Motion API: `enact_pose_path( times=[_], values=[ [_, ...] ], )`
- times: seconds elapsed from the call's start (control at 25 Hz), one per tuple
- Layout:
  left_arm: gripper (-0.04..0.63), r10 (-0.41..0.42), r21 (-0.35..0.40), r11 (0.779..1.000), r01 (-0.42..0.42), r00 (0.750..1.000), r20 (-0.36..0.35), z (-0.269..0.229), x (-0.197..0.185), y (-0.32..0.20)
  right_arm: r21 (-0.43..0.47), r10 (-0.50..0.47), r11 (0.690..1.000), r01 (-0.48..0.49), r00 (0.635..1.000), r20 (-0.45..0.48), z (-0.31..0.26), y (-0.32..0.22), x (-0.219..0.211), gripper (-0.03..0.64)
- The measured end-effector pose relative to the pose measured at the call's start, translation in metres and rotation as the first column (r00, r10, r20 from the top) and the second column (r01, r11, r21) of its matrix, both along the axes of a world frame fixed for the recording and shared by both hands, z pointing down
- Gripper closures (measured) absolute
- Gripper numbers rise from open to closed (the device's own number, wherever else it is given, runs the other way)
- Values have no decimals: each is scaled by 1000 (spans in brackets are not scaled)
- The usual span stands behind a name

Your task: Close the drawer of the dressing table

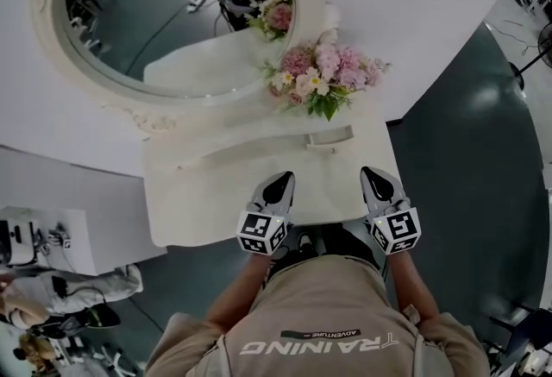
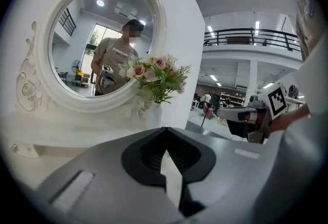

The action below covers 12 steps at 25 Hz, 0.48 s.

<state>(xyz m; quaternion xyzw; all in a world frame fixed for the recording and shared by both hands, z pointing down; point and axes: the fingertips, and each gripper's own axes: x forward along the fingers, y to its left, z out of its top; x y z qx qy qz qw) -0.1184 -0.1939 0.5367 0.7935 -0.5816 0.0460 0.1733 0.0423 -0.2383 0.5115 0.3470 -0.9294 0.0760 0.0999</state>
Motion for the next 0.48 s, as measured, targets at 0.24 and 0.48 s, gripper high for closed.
enact_pose_path(
  times=[0.24,0.48],
  values=[
    [577,-20,29,999,19,999,27,-20,18,-43,3,-53,999,53,999,-5,11,-50,4,615],
    [577,-111,4,994,111,994,23,-18,12,-51,-23,-146,989,146,989,-23,33,-73,-11,615]
  ],
)
